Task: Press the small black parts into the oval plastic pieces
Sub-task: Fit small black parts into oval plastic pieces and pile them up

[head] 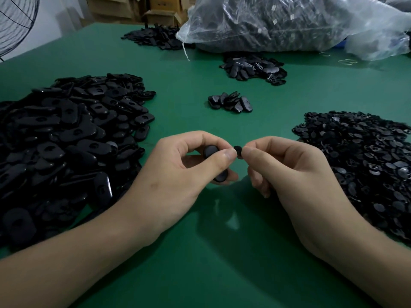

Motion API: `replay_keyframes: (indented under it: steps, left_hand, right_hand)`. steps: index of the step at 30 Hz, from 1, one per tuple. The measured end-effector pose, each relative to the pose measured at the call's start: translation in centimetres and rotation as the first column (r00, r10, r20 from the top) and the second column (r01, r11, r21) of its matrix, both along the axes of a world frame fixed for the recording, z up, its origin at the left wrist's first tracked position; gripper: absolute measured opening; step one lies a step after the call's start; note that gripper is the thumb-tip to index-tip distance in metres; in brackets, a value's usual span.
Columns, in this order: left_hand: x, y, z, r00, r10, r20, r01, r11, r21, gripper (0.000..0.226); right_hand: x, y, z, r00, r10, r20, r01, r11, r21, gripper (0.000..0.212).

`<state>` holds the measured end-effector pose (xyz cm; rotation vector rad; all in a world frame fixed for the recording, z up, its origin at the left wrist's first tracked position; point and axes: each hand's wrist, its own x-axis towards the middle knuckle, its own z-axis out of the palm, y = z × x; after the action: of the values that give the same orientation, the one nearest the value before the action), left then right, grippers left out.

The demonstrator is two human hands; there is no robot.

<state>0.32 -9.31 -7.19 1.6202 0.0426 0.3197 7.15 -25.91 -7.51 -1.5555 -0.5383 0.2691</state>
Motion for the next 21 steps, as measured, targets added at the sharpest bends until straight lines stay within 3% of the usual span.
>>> replay_keyframes:
  steps: [9,14,21]
  left_hand:
    - [0.0,0.0,-0.3,0.998,-0.051,-0.022,0.052,0.998,0.048,0.008]
    - [0.0,0.1,-0.4,0.998,-0.057,-0.030,0.059,0.994,0.087,0.009]
    - [0.1,0.2,-0.2,0.995,-0.087,-0.056,0.089,0.995,0.034,0.008]
  right_hand:
    - [0.2,-0.5,0.0,0.998,0.008,0.059,-0.005,0.999,-0.037,0.015]
    - [0.5,-1.0,0.2,0.984,0.014,0.180,0.019,0.983,-0.180,0.014]
    - [0.5,-1.1,0.6,0.997,0.008,0.074,0.002,0.992,-0.126,0.011]
